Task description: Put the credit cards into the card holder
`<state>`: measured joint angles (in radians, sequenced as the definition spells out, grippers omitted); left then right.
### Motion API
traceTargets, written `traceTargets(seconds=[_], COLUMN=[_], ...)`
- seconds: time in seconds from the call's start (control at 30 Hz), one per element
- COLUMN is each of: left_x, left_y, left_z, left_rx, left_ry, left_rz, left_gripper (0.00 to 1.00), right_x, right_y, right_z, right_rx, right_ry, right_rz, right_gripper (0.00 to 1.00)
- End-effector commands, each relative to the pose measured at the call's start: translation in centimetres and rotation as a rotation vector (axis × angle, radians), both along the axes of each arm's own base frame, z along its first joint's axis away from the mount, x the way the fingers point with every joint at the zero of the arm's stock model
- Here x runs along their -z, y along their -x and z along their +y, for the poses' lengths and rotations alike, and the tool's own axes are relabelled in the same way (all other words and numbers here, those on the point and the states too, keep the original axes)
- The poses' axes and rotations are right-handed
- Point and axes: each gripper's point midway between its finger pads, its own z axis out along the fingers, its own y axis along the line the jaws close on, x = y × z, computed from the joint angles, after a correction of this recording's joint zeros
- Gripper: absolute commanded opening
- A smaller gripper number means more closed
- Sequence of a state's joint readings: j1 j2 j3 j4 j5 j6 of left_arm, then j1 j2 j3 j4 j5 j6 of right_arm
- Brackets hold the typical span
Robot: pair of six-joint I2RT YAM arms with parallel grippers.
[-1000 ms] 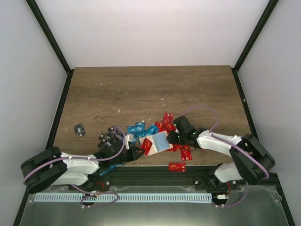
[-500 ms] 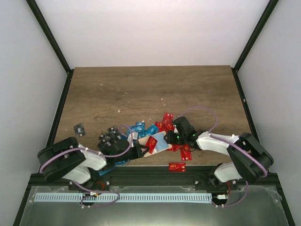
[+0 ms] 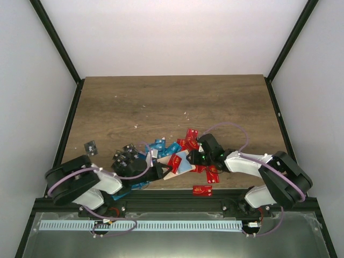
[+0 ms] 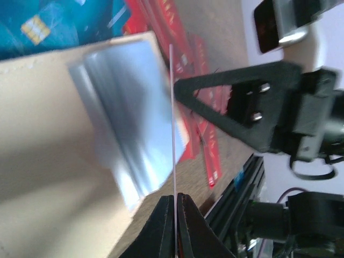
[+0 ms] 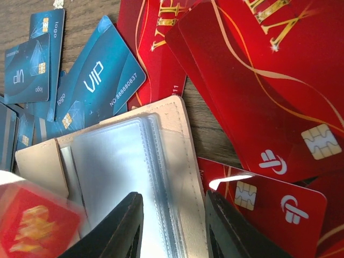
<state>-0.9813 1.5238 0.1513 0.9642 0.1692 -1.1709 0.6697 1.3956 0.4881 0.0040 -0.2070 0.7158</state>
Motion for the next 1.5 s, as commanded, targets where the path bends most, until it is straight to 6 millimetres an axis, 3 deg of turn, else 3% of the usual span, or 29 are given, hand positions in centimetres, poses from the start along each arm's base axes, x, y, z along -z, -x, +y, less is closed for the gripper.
traceTargets(seconds=[0.0,0.13,0.27,0.57,1.13,1.47], left_x=[-1.3,-1.4,-1.7,-1.0,0.0,0.1], left_y=[-0.9,-1.2,-1.4,-1.2,-1.1,-2.0], left_z=[1.7,4.1,4.7,2.6,1.9,-0.4], left_rx=[-0.073,-0.145,-0.164,-0.091,-0.069,-0.055], left_ry=[-0.057,-0.134,-0.149,-0.116,-0.122,-0.089], left_rz=[-0.058,-0.078,-0.093,-0.085,-0.056,-0.032], left_gripper=[0.04,0.04,0.04,0.04,0.04,0.04], right_x=[4.1,4.4,4.5,4.5,4.6,5.1], right_y=[3.2,3.7,4.0,4.2,4.5,5.4], right_z=[-2.6,-2.7,-2.7,-2.6,-2.5,-2.4], right_rx=[0.012,0.013,0.012,0.012,0.007,0.031], right_ry=[0.112,0.102,0.097,0.087,0.075,0.044], right_rz=[0.159,0.179,0.189,0.197,0.205,0.262], right_gripper=[0.34,0.34,0.34,0.33,0.33,0.29])
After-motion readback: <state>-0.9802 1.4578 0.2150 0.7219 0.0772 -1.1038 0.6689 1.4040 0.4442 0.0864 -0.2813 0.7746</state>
